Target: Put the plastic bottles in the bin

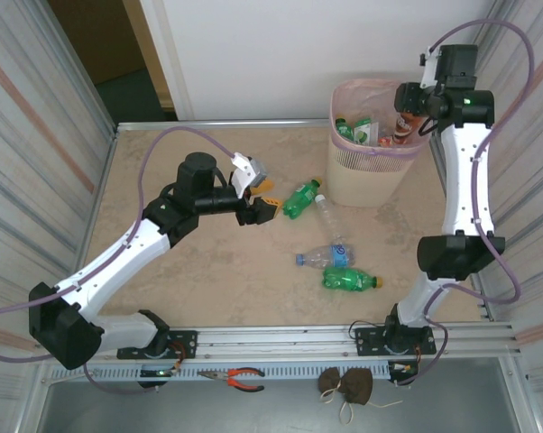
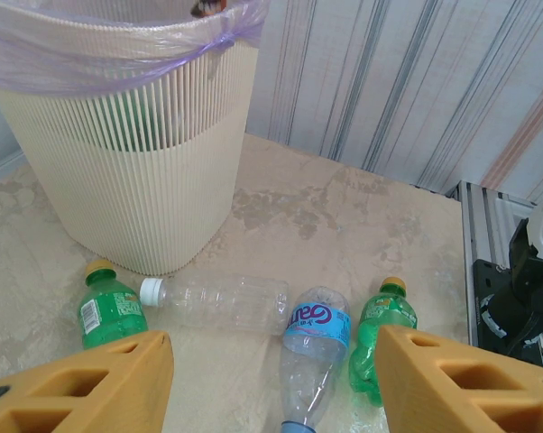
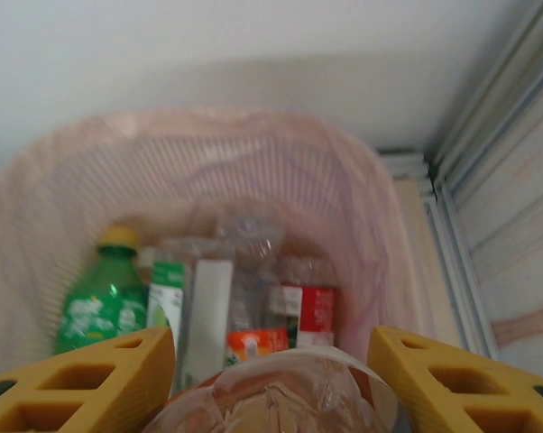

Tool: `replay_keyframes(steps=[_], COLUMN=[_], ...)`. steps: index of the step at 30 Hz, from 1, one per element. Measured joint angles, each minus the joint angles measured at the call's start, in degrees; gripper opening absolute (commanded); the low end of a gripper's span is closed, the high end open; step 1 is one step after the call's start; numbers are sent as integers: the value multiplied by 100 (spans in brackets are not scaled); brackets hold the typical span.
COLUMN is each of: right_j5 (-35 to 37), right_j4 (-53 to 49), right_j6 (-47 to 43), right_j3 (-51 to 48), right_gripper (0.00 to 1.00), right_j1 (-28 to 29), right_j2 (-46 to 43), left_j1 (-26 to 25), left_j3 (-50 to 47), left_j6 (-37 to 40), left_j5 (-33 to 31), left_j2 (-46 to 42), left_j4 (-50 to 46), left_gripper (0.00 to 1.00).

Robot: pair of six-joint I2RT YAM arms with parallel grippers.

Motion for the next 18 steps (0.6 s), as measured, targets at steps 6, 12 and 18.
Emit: replay_keyframes(steps=[6,12,18], right_j5=[111,118,107], right_j4=[-402,-590,-592], right_j6=[-52,-92,-138], right_j3=[-118,-177,-208], right_gripper=[47,48,53], right_j1=[0,-22,-15], right_j2=[308,728,1069], left_j1=[0,0,0], left_j3=[-24,-118,-197], left_j6=[0,0,0], left_j5=[-4,-7,-50], left_j2=[0,-11,-48], left_j4=[2,0,2], left_gripper=[60,60,60])
